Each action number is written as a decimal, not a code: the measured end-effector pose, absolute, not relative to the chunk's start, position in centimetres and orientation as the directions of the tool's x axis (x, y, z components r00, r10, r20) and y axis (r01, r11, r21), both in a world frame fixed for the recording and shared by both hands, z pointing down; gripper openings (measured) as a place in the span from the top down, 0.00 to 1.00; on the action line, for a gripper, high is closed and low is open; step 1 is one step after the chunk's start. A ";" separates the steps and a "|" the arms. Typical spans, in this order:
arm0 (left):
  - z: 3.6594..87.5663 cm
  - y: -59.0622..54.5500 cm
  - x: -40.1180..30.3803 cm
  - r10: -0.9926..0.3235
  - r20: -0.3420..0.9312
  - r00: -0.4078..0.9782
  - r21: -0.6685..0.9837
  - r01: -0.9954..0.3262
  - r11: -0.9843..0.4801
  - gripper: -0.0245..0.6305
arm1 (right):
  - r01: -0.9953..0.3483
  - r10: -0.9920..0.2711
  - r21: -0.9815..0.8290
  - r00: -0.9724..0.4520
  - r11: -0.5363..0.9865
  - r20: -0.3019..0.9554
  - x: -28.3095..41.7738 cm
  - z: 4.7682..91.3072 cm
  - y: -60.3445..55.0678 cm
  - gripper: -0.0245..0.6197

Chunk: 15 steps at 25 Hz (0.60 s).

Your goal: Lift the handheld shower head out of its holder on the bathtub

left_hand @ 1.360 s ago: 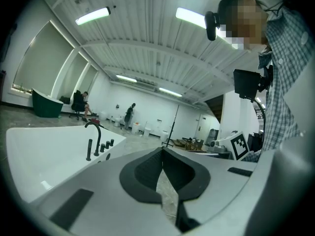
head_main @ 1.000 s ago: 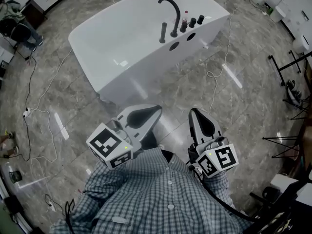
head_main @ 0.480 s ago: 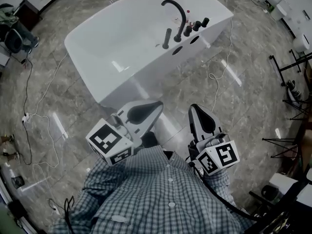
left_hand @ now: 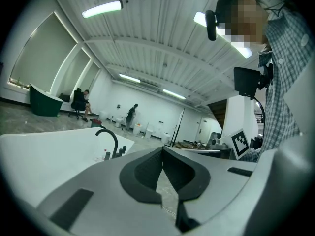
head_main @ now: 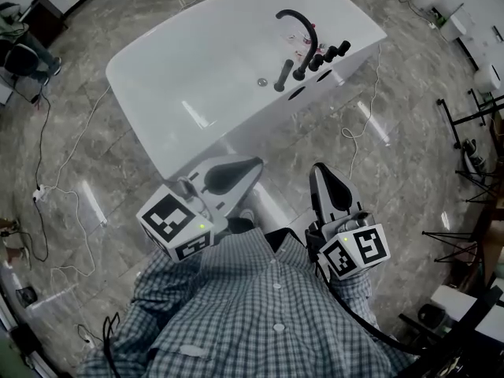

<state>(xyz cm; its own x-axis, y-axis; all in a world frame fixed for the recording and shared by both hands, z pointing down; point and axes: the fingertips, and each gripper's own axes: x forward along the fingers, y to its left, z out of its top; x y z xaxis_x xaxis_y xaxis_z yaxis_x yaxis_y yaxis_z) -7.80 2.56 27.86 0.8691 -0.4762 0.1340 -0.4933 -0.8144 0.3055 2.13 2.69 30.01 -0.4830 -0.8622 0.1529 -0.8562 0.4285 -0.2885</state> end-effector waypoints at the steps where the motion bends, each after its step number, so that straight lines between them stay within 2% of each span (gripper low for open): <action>1: 28.0 2.1 -8.2 -0.476 0.134 0.869 0.310 -0.493 -0.813 0.95 | -0.857 -0.862 -0.288 -0.483 0.427 0.157 1.8 30.1 2.4 0.93; 15: 29.6 -2.8 -9.1 -0.503 0.143 0.853 0.337 -0.520 -0.785 0.95 | -0.855 -0.848 -0.287 -0.493 0.432 0.193 1.6 31.6 -3.2 0.93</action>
<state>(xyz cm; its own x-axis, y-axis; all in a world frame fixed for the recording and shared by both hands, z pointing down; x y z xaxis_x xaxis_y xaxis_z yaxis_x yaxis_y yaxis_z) -9.12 -2.78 29.59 0.8525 -0.5026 0.1434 -0.5196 -0.7853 0.3365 1.62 -3.17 31.55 -0.4931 -0.8483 0.1929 -0.8552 0.4319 -0.2865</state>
